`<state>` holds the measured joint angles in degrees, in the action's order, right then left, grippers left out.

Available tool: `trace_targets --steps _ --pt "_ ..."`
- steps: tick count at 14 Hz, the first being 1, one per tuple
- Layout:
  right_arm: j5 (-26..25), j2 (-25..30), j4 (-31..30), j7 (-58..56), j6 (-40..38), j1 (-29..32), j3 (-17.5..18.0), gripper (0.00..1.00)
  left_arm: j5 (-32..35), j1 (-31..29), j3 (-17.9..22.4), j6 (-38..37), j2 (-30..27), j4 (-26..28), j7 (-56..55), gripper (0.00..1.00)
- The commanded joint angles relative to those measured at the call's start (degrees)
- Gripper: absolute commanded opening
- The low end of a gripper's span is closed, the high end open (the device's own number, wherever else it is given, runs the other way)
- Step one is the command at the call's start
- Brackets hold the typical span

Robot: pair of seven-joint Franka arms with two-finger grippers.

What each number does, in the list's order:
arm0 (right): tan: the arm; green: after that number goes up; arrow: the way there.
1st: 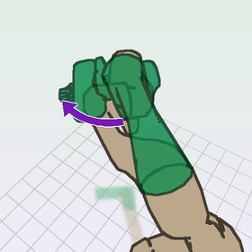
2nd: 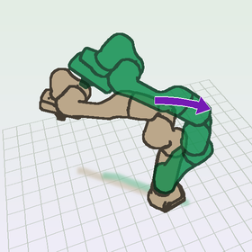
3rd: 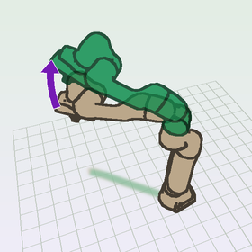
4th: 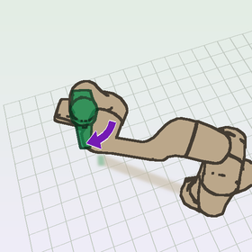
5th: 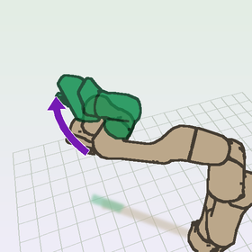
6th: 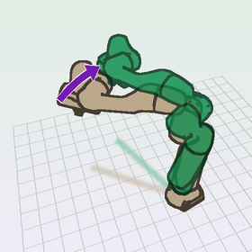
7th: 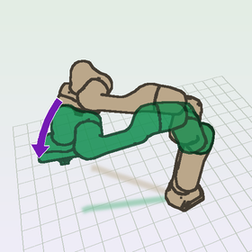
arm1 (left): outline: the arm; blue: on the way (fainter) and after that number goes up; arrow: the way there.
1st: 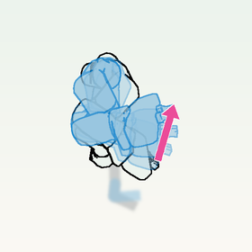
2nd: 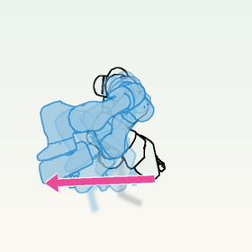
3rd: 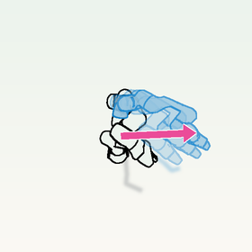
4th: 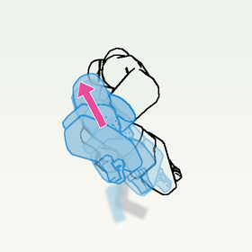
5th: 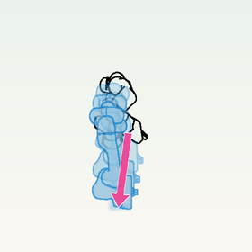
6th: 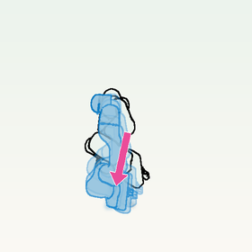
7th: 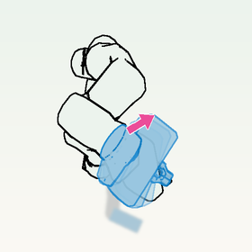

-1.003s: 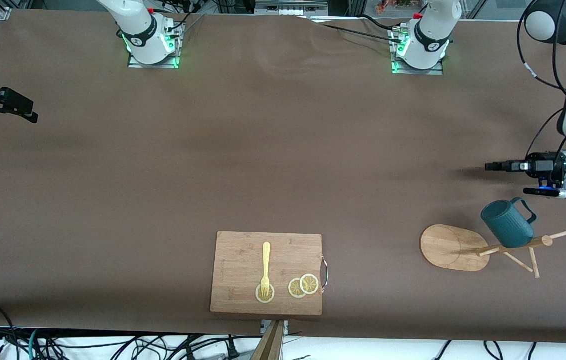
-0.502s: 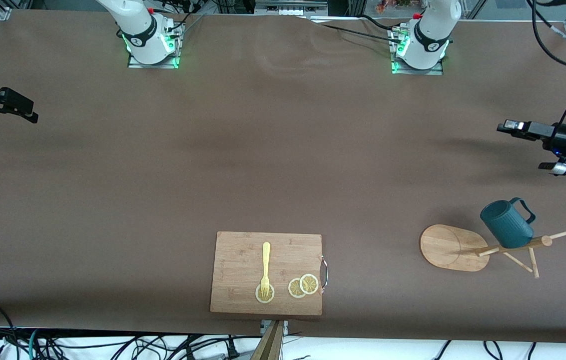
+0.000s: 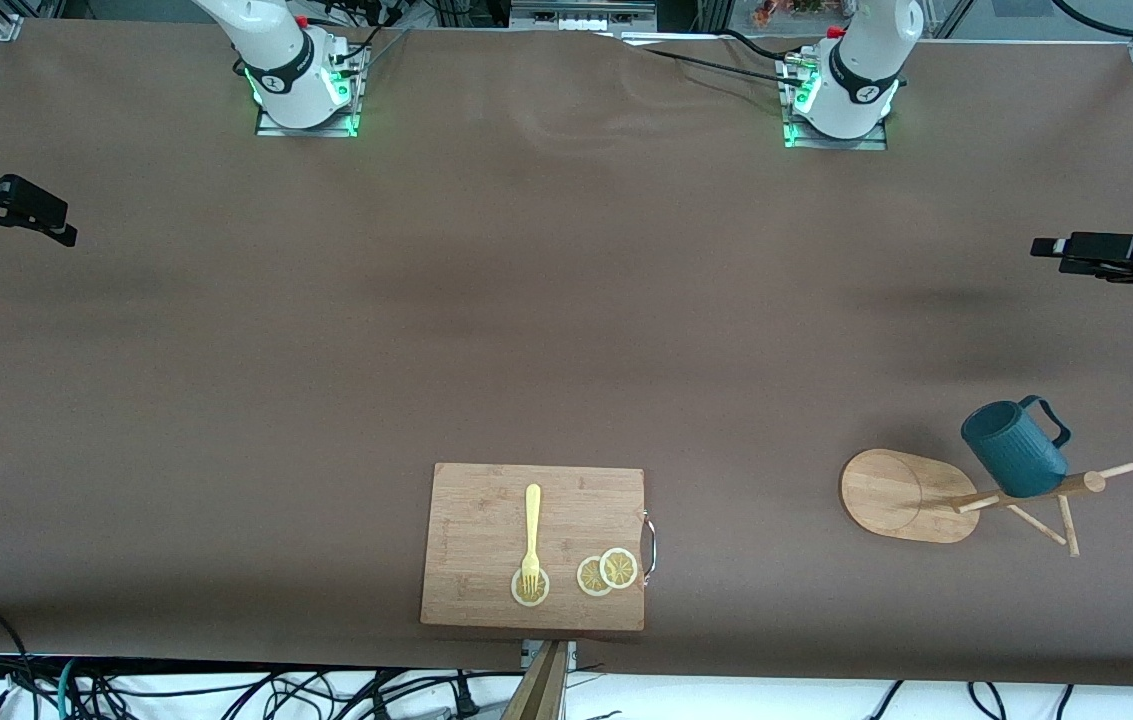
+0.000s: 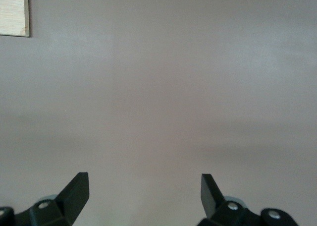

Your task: Pass cup and hang on rack

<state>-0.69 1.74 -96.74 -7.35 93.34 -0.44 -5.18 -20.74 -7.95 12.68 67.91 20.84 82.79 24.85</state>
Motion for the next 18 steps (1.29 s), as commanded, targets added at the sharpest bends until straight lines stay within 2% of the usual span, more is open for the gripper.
trace_targets --steps 1,4,7,11,15,18 --pt "0.9 -0.4 1.1 0.7 -0.4 -0.2 0.0 1.0 7.5 4.6 -2.8 4.4 0.1 -5.2 -5.6 1.0" --pt "1.5 -0.4 1.1 0.7 -0.4 -0.2 0.0 1.0 16.8 7.8 -6.6 12.1 -1.9 -6.2 -6.3 1.0" --pt "2.0 -0.4 1.1 0.7 -0.4 -0.2 -0.1 1.0 17.6 8.6 -7.0 17.6 -2.6 -8.8 -6.5 1.0" --pt "2.1 -0.4 1.1 0.7 -0.4 -0.2 0.0 1.0 18.1 8.8 -8.7 16.1 -8.4 -8.3 -9.8 1.0" --pt "2.1 -0.4 1.1 0.7 -0.5 -0.2 0.0 1.0 18.0 8.7 -9.2 10.3 -8.5 -8.4 -20.6 1.0" --pt "2.1 -0.4 1.1 0.7 -0.5 -0.2 0.0 1.0 18.1 8.7 -12.8 9.4 -9.9 -8.0 -25.2 1.0"
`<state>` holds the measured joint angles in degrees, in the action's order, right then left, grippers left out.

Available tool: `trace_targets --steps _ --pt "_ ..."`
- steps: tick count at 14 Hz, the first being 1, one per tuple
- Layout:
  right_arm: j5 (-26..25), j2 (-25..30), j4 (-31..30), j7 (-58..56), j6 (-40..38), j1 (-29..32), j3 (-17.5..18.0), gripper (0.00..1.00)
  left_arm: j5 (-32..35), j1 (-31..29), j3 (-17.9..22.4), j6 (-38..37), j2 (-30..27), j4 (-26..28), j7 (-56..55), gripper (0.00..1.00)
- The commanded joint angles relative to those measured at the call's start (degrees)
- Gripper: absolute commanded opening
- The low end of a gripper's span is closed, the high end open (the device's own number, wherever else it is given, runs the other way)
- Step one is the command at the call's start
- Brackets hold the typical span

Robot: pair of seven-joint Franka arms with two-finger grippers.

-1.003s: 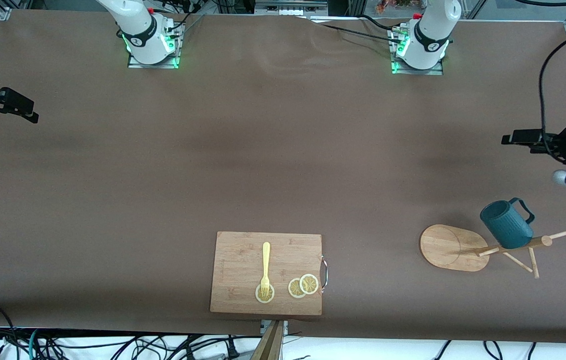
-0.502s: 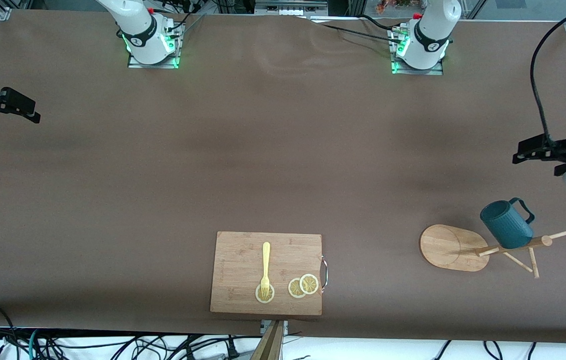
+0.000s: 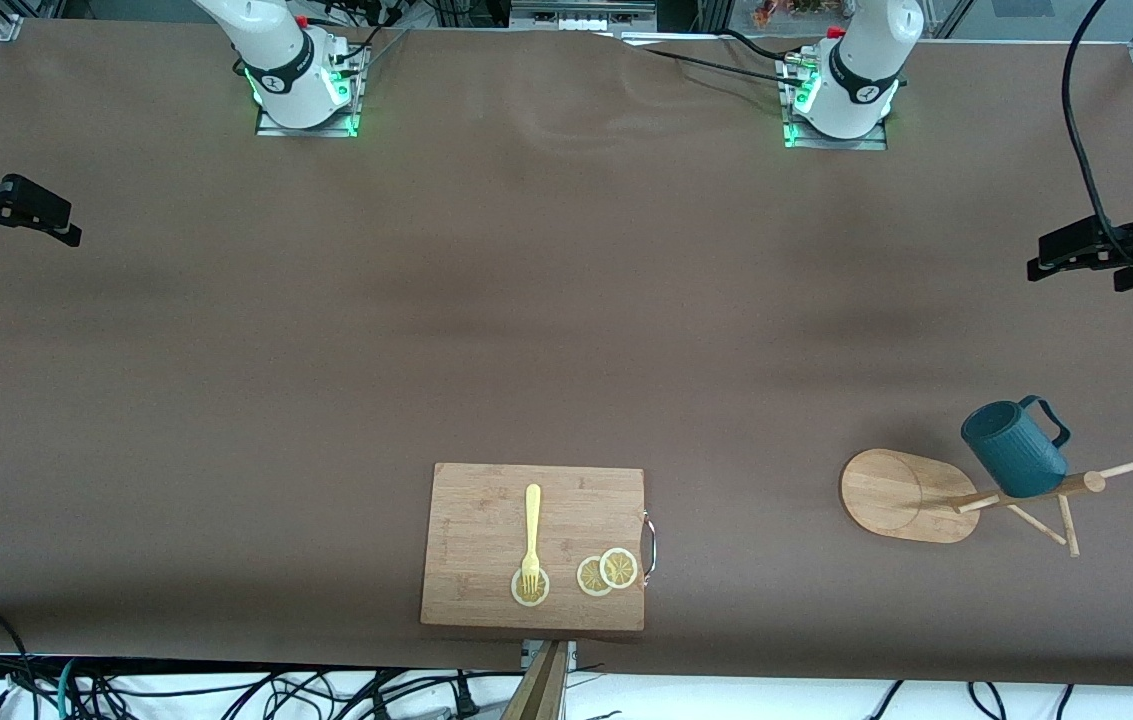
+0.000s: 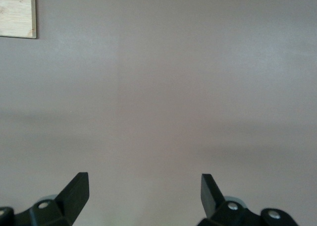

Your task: Pass cup and hang on rack

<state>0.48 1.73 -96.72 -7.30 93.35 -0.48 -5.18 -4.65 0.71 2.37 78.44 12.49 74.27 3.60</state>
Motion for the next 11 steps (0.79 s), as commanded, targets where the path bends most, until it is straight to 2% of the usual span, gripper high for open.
trace_targets --steps 1,4,11 --pt "0.9 -0.4 1.1 0.6 -0.6 -0.1 0.0 1.0 2.2 0.1 -4.2 -1.4 -2.0 1.1 -4.9 1.0" --pt "0.9 -0.4 1.1 0.6 -0.8 -0.1 0.0 1.0 7.1 -0.2 -8.3 -1.3 -3.4 1.8 -4.9 1.0" --pt "0.9 -0.4 1.1 0.6 -0.9 -0.1 0.0 1.0 6.8 -0.5 -8.2 -1.2 -2.0 1.4 -4.9 1.0"
